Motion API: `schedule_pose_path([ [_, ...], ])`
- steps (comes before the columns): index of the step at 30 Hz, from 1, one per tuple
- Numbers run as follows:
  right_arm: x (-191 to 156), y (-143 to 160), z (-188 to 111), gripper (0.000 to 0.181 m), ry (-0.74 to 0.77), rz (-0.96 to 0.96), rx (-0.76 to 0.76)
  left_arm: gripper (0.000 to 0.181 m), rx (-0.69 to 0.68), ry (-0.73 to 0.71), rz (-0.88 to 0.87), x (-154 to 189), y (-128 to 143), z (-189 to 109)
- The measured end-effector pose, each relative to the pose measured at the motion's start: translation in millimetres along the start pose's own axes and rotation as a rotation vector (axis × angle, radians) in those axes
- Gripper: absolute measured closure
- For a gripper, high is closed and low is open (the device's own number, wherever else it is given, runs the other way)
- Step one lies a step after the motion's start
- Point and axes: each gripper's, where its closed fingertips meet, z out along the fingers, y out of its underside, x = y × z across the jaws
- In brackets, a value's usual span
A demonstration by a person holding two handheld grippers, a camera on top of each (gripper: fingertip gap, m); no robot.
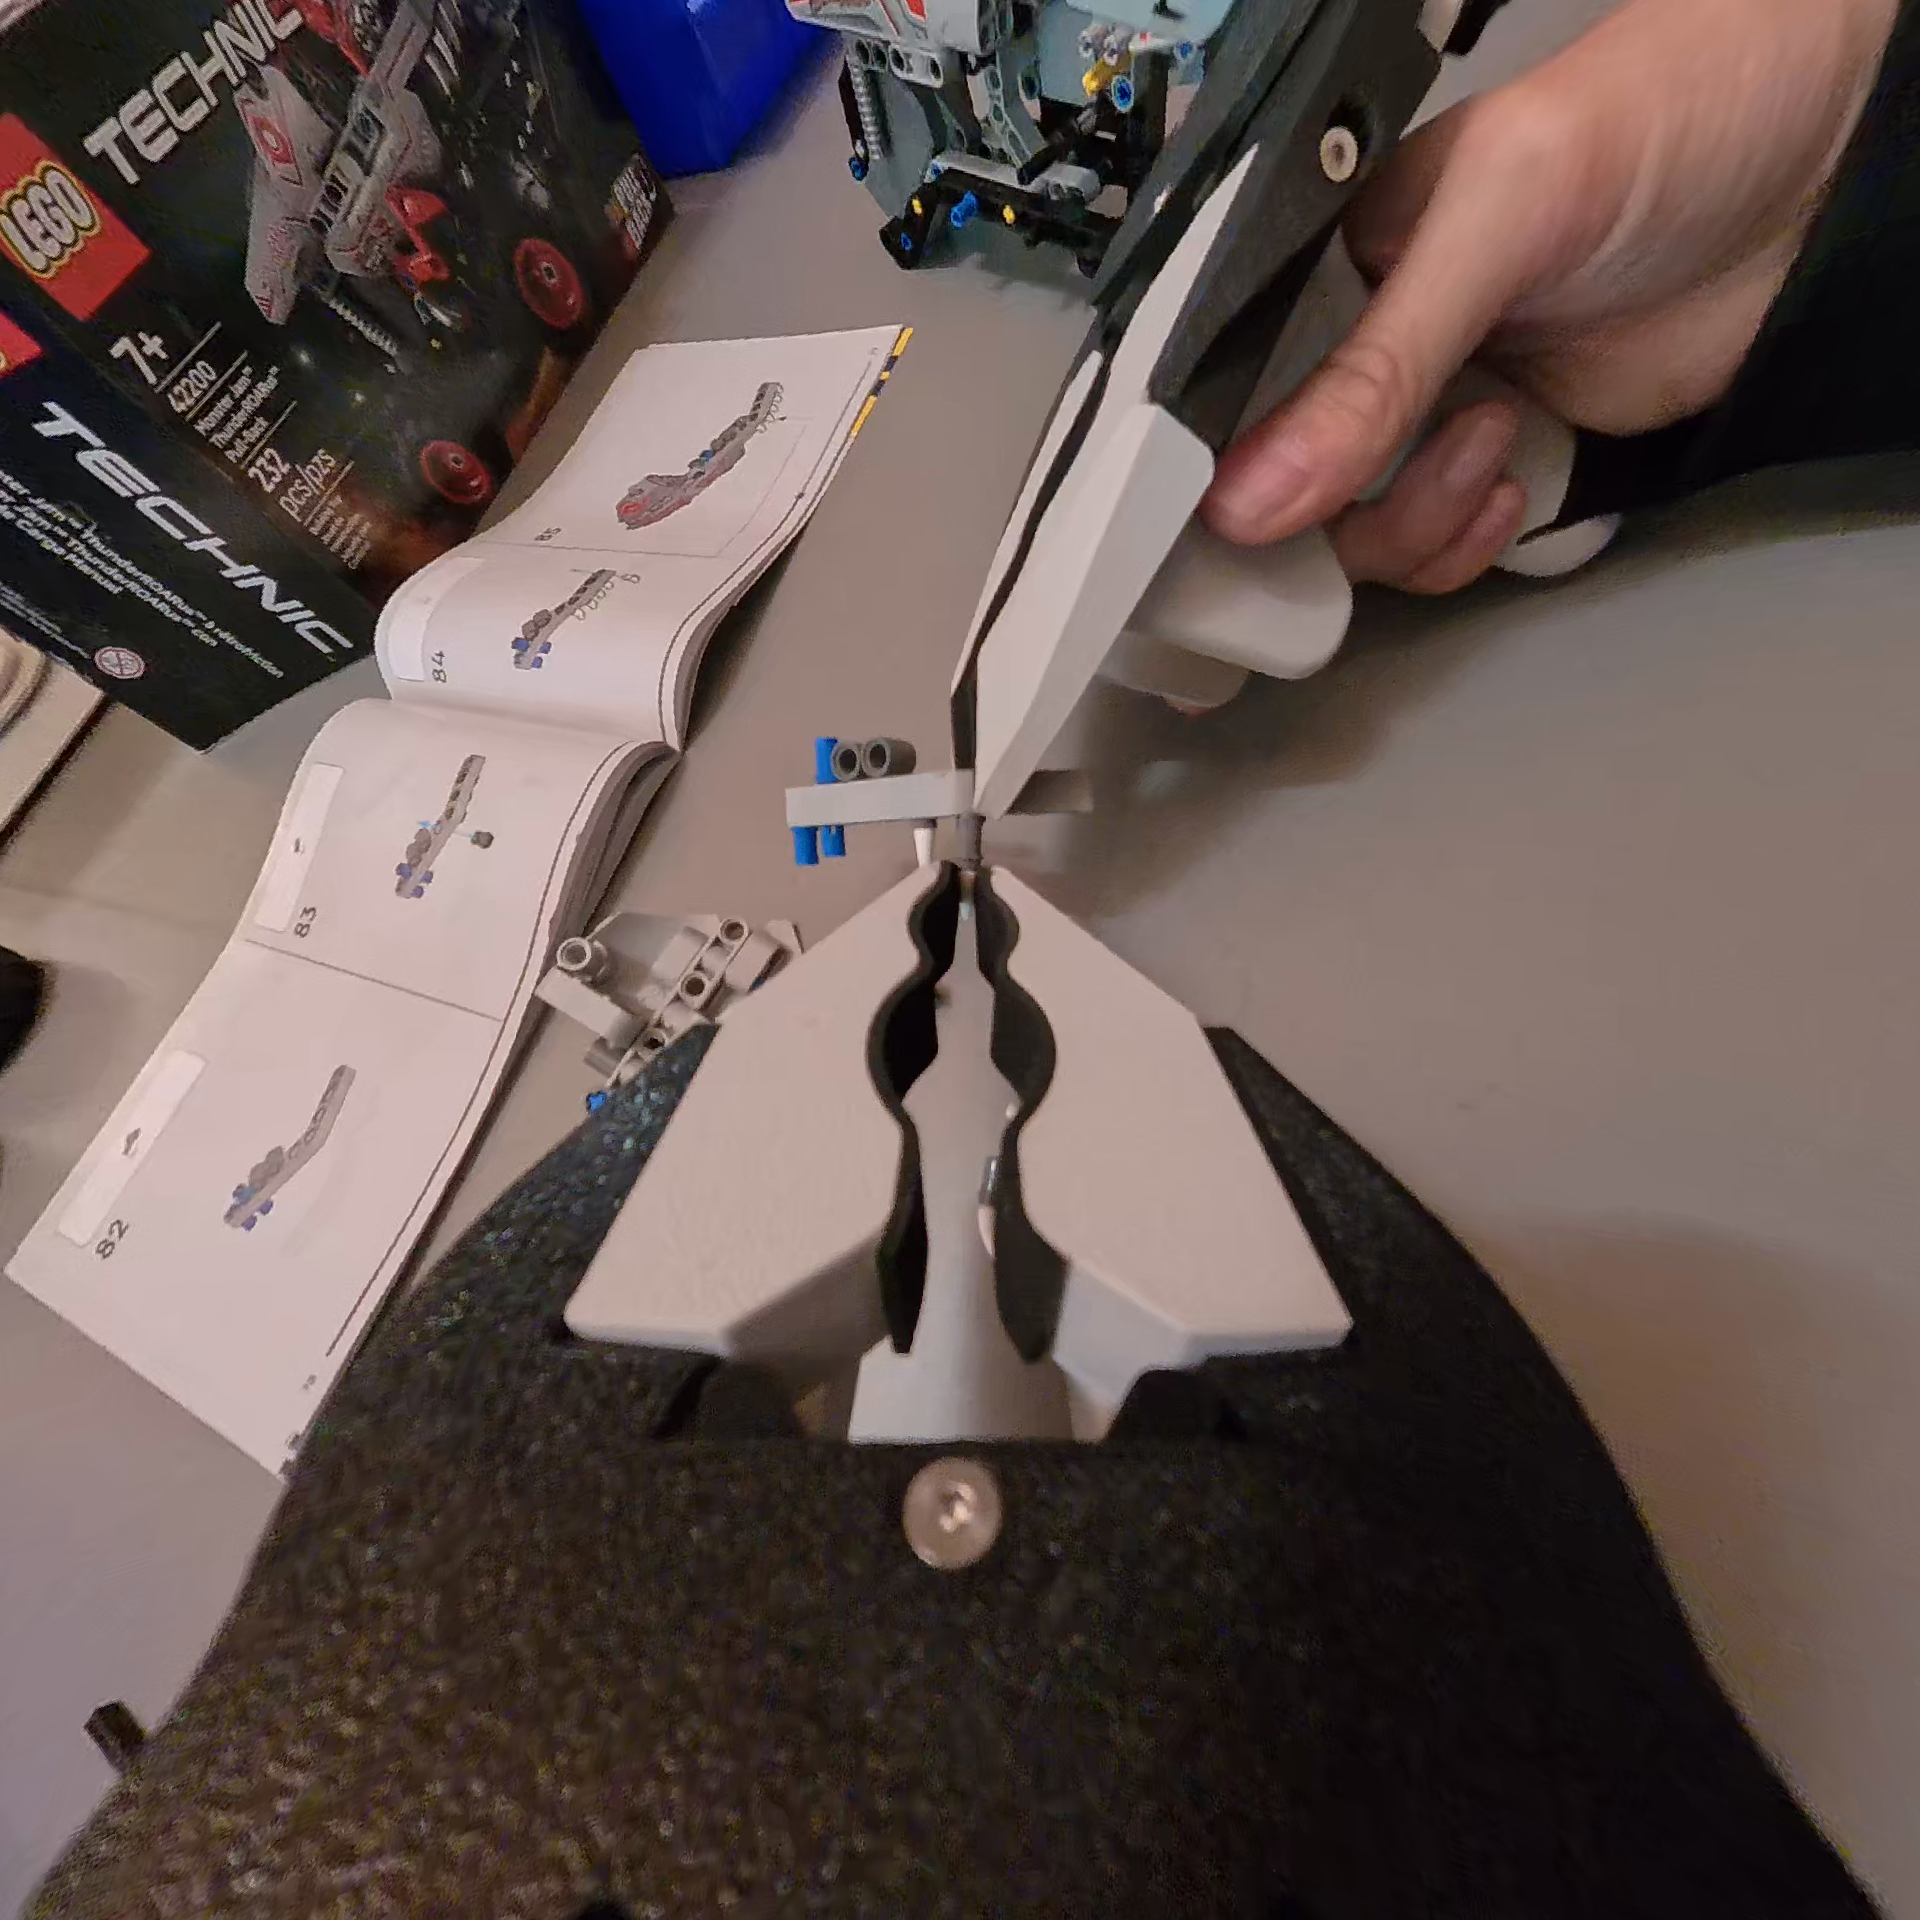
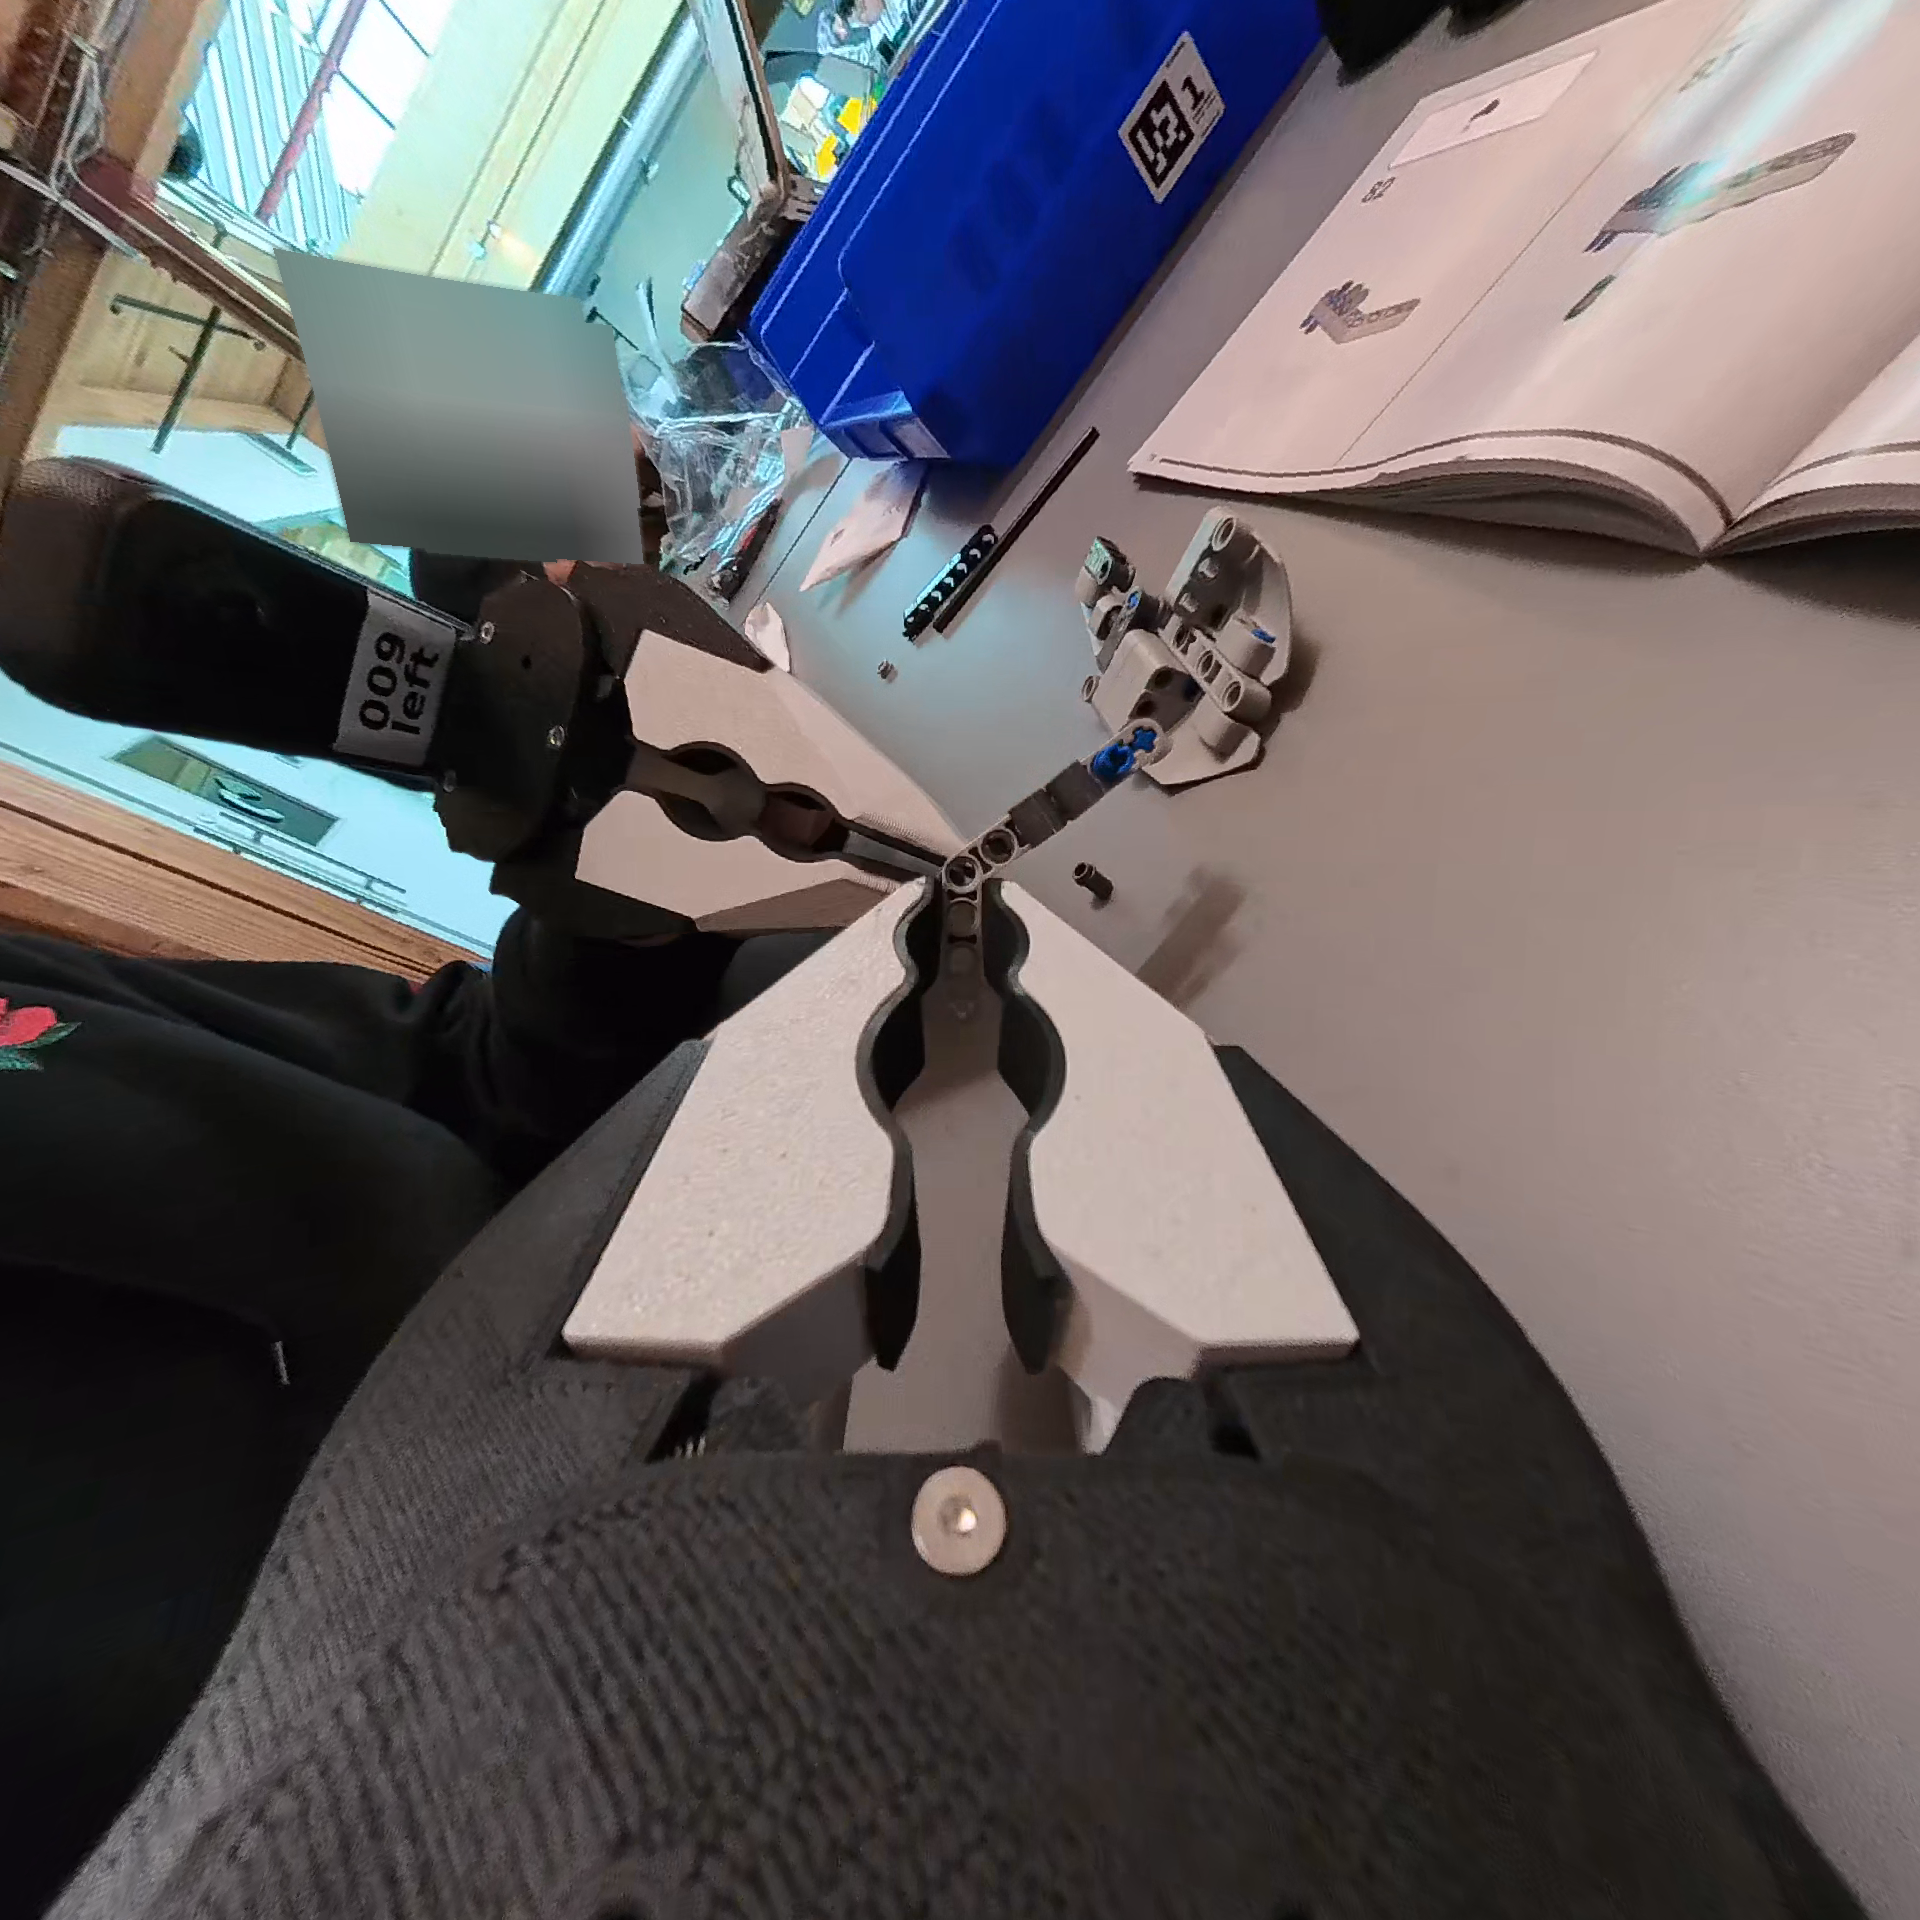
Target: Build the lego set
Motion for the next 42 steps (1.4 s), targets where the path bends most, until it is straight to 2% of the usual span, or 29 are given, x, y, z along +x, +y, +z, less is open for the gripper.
schedule_pose_path([
  [8, -4, 2, 1, 0.175, -0.010, -0.026, -0.017, 0.181, -0.009, -0.040, 0.067, -1, 0, -1],
  [12, -7, 2, -1, 0.175, -0.019, -0.043, -0.008, 0.181, 0.024, -0.003, 0.020, 0, -3, -2],
  [16, -5, 2, -1, 0.174, 0.007, -0.051, -0.008, 0.181, -0.013, -0.121, 0.190, -4, -5, -2],
  [19, -4, 1, -1, 0.175, 0.024, -0.064, -0.001, 0.181, 0.048, -0.051, 0.079, -2, -10, -4],
  [23, -2, 2, -1, 0.175, 0.034, -0.057, -0.006, 0.181, 0.032, -0.059, 0.100, -2, -7, -2],
  [26, -14, -1, -5, 0.175, -0.063, -0.050, 0.017, 0.181, 0.130, 0.026, 0.018, 2, -16, -8],
  [29, -24, 0, -9, 0.175, -0.162, -0.007, 0.004, 0.181, 0.159, 0.014, 0.097, 6, -22, -13],
  [31, -26, -1, -10, 0.175, -0.192, 0.015, 0.002, 0.181, 0.132, -0.038, 0.184, 4, -22, -13],
  [33, -22, 0, -8, 0.175, -0.154, -0.003, -0.004, 0.181, 0.057, -0.114, 0.315, 3, -17, -11],
  [35, -16, 4, -6, 0.174, -0.099, -0.038, -0.030, 0.181, 0.029, -0.141, 0.373, 3, -13, -9],
  [40, -19, 7, -5, 0.175, -0.119, -0.041, -0.047, 0.181, 0.105, 0.037, 0.108, 11, -15, -10],
  [42, -16, 11, -2, 0.174, -0.088, -0.066, -0.074, 0.181, 0.088, 0.041, 0.081, 11, -11, -8],
])
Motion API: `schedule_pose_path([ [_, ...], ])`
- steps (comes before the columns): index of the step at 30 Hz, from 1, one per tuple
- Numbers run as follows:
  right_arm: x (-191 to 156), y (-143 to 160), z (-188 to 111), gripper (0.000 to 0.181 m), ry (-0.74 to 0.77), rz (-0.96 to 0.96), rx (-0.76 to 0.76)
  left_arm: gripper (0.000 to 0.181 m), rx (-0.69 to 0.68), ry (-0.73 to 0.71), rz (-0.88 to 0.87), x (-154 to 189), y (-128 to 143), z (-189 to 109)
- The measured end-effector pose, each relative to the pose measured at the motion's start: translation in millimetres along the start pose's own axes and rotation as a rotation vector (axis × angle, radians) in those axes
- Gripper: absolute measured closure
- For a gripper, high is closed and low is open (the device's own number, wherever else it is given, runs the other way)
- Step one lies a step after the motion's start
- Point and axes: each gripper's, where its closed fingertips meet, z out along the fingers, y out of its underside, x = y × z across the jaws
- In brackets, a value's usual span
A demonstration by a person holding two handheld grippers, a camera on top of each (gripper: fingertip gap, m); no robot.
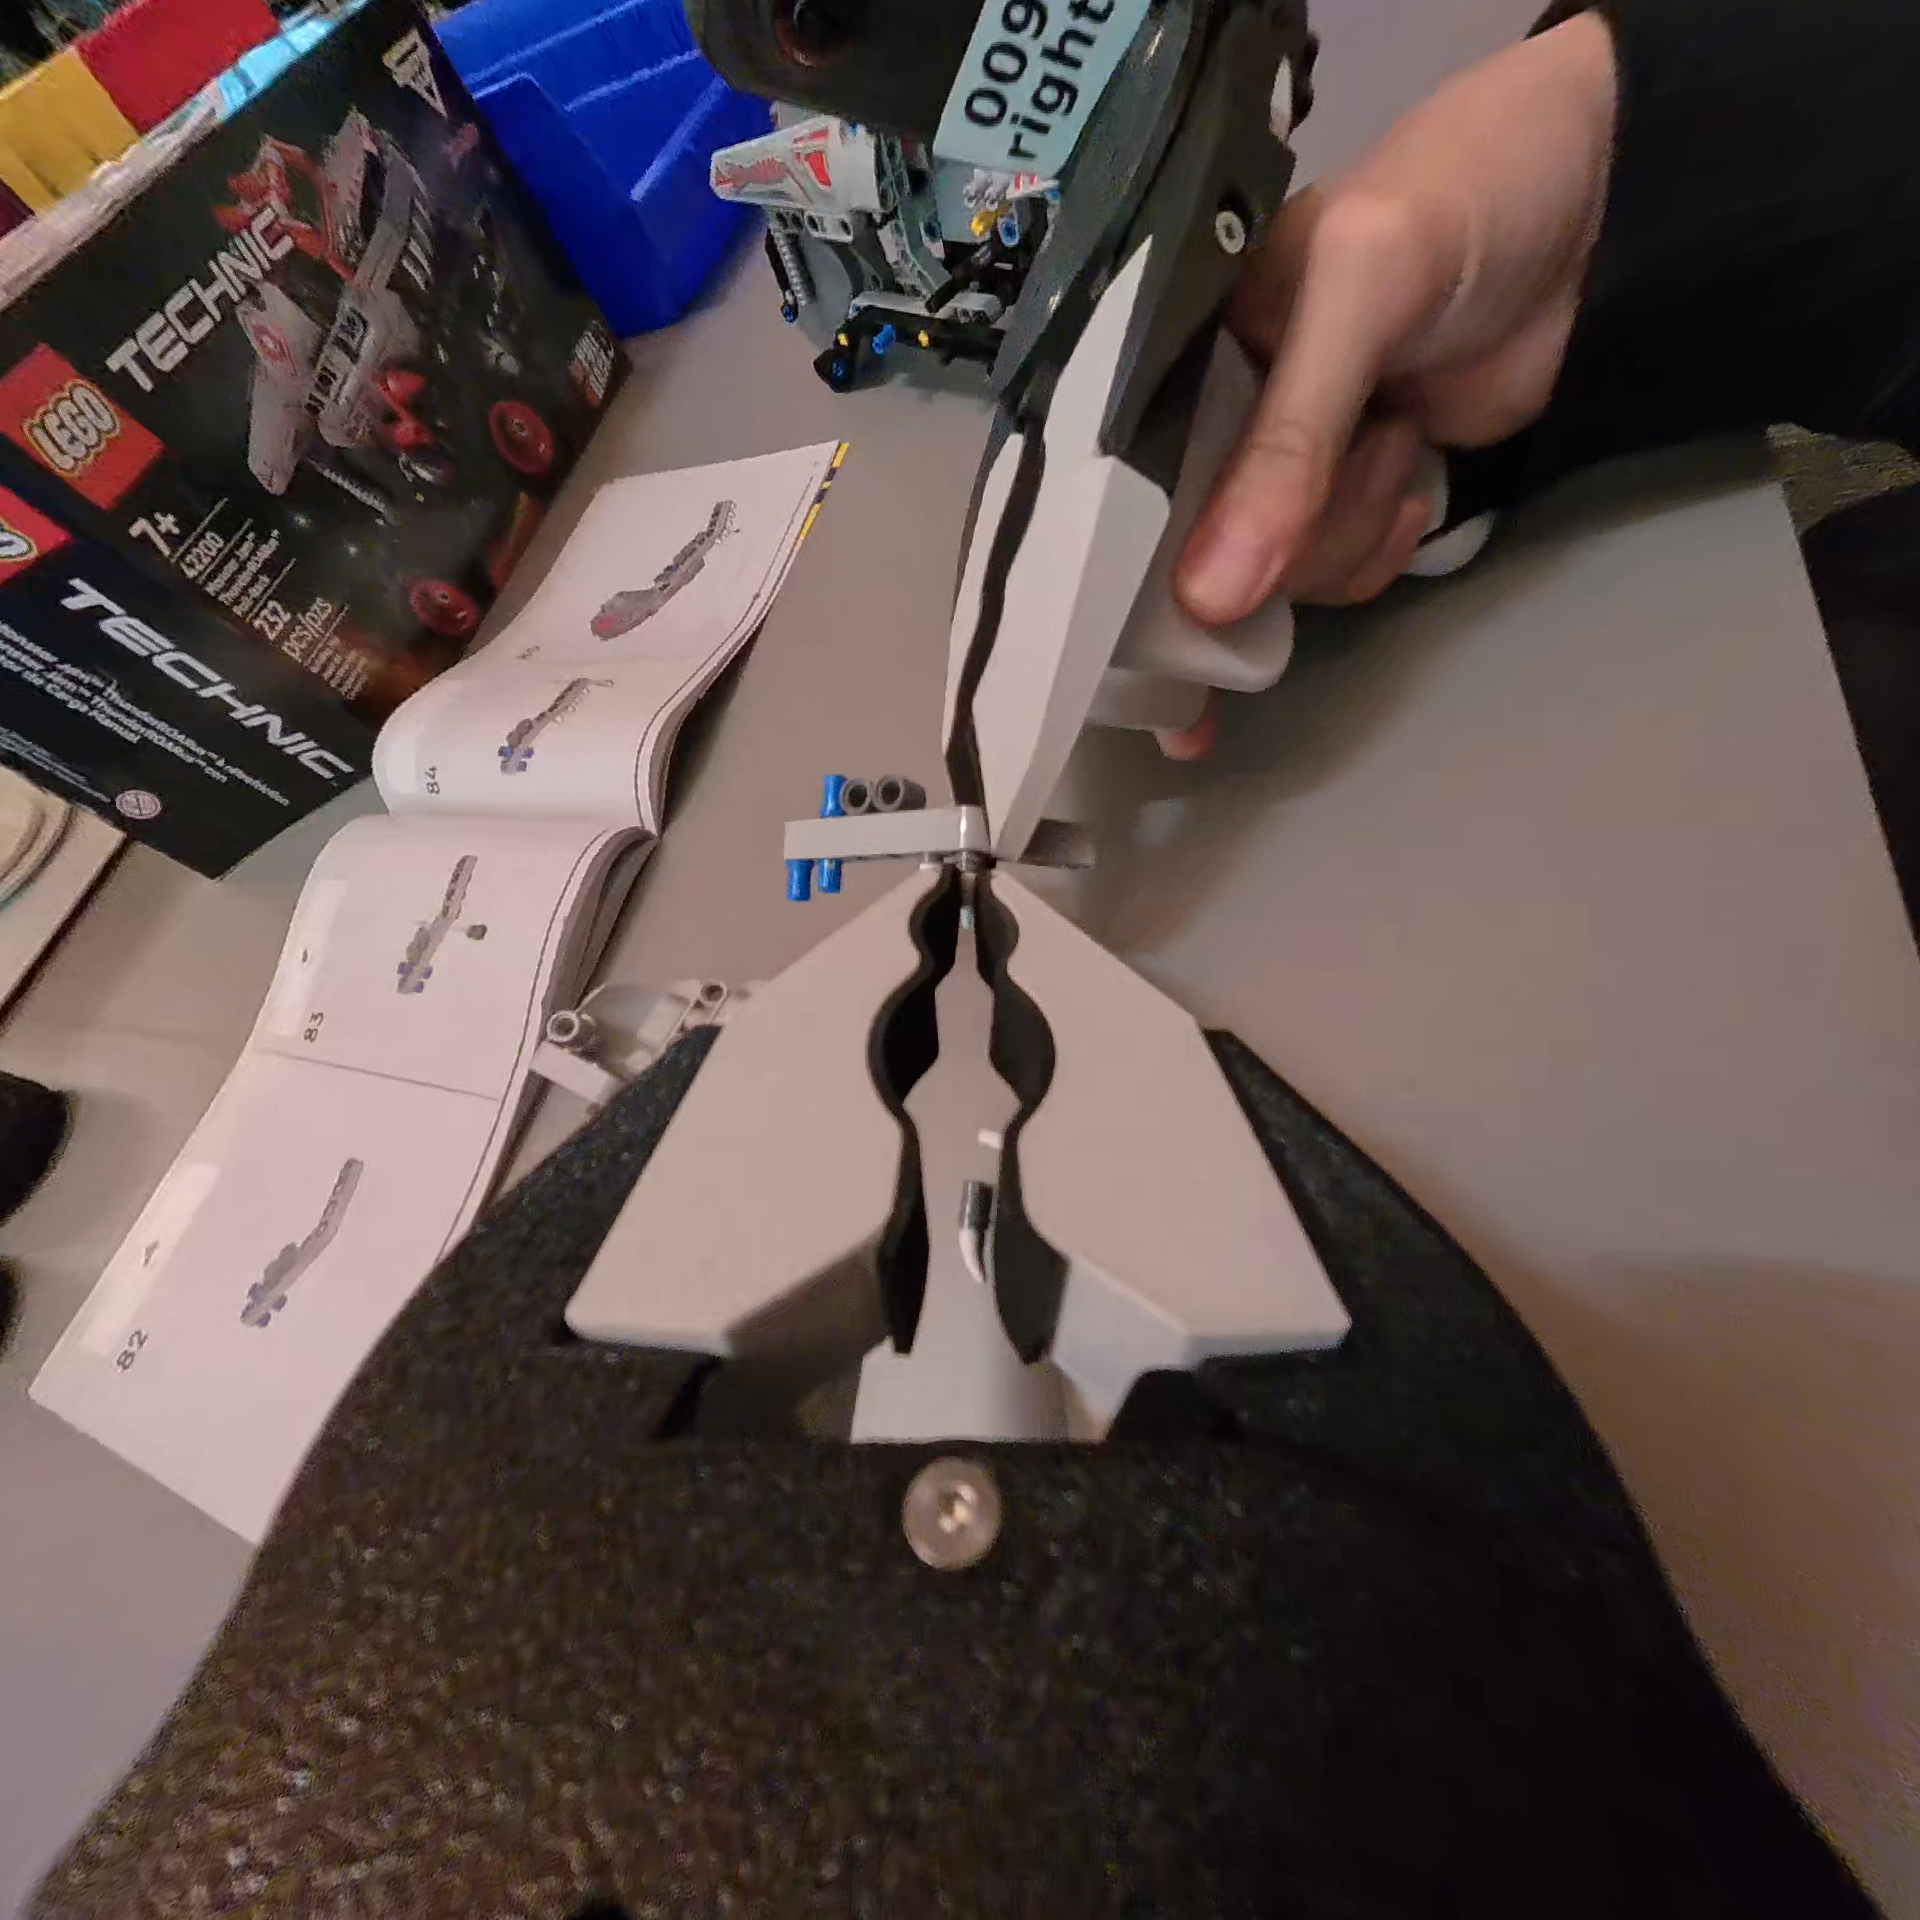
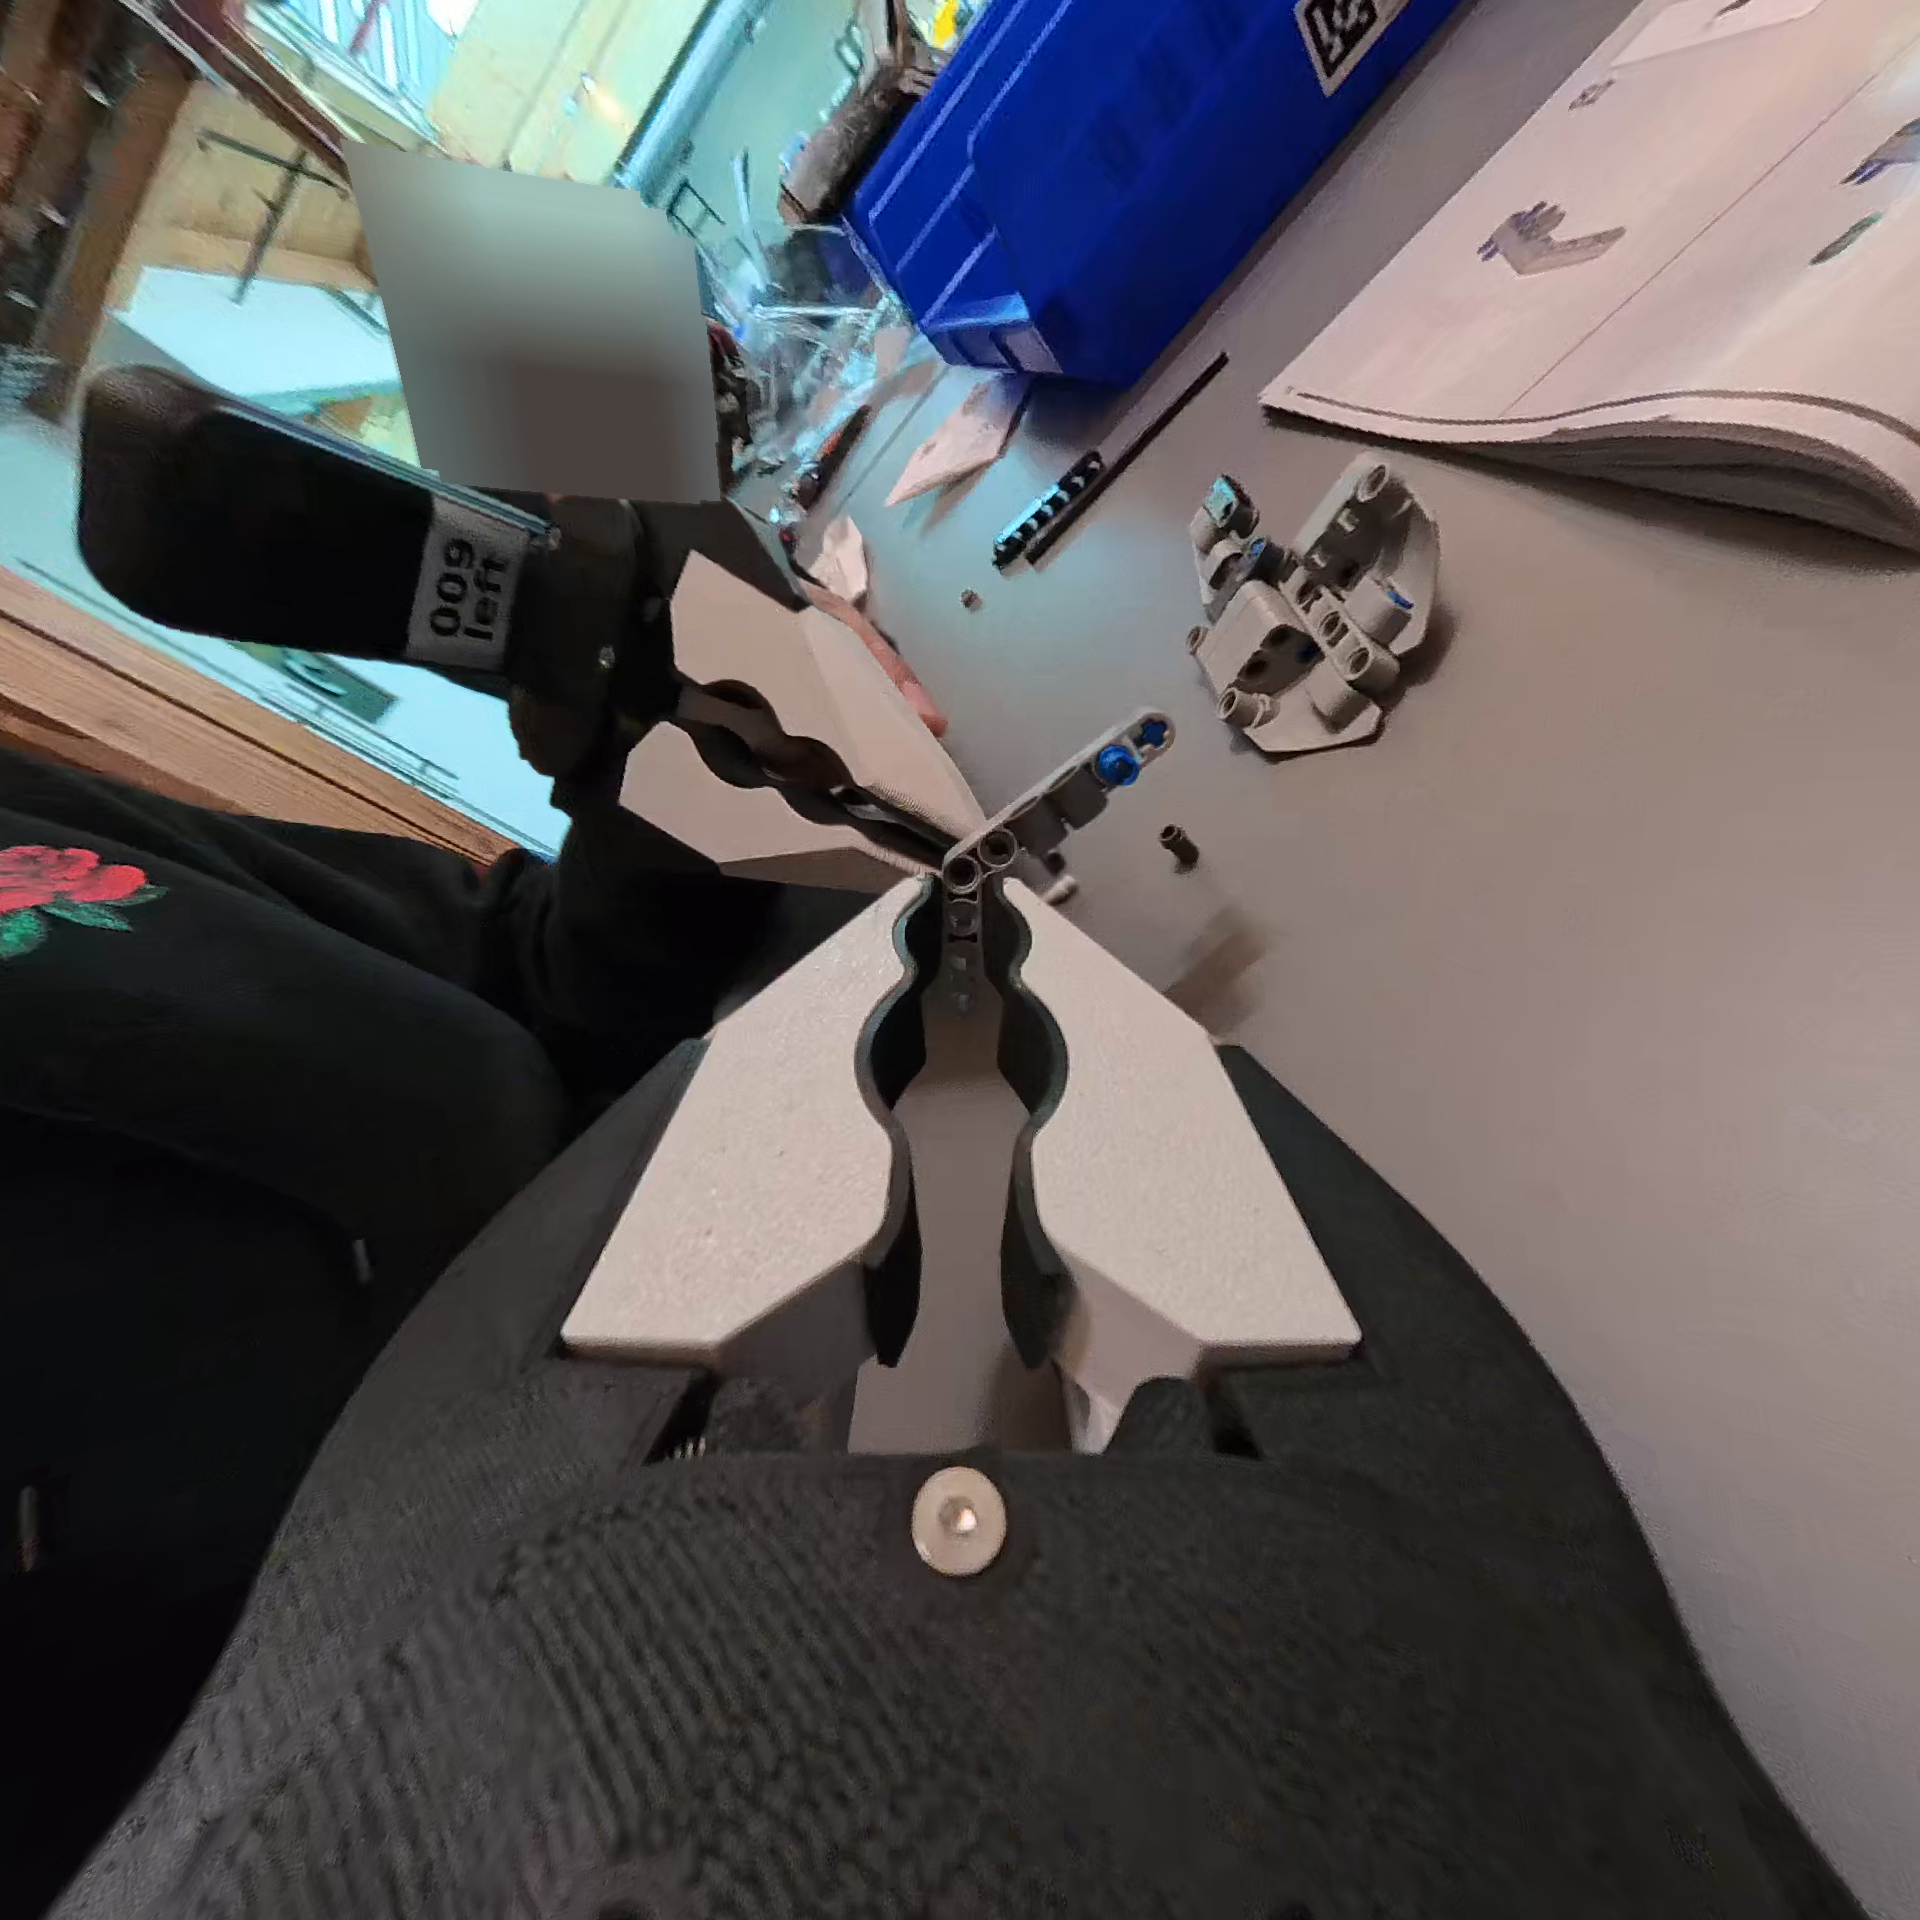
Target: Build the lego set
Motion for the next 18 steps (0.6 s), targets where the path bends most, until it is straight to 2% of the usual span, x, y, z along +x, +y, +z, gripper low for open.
schedule_pose_path([
  [12, -5, -2, -3, 0.174, -0.034, -0.017, 0.015, 0.181, 0.005, -0.106, 0.255, -1, -10, 2],
  [15, 0, -2, -2, 0.175, -0.004, -0.008, 0.008, 0.181, 0.003, -0.094, 0.212, -5, -9, 6],
  [18, -3, -11, -7, 0.175, -0.032, -0.006, 0.072, 0.181, 0.038, -0.101, 0.144, -9, -13, 8],
])
